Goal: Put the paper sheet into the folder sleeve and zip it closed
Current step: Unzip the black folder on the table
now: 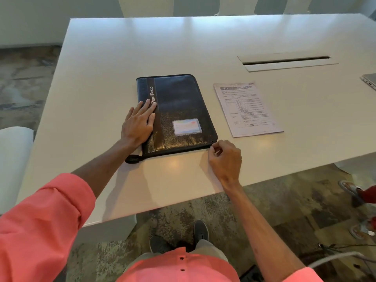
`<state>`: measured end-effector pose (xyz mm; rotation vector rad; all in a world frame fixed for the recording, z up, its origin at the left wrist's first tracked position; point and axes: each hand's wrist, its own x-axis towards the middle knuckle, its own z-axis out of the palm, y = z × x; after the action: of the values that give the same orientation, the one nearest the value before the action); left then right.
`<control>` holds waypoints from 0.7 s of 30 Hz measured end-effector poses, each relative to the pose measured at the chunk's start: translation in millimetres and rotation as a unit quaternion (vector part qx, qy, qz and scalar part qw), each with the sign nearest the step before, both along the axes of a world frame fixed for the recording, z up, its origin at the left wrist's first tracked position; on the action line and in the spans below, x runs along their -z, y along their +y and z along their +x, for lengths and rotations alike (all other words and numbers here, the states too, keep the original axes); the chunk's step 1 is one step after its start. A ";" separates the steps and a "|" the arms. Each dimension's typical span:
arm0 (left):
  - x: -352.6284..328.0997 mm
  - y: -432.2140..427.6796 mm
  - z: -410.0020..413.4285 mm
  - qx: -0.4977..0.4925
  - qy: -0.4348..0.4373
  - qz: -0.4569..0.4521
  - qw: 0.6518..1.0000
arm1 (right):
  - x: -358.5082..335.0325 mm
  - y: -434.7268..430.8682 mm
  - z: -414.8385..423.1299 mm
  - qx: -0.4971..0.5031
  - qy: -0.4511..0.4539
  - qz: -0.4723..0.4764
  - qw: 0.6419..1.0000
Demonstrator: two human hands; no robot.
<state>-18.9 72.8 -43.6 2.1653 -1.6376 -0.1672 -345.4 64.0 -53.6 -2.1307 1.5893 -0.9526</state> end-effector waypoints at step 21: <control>3.4 -0.7 2.9 0.000 0.050 0.014 0.999 | 2.2 71.7 95.5 -0.106 0.095 -0.044 0.989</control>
<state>-15.9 72.1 -46.9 2.1424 -1.5877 -0.2952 -250.0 135.7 -55.8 -2.4564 1.3859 -0.7838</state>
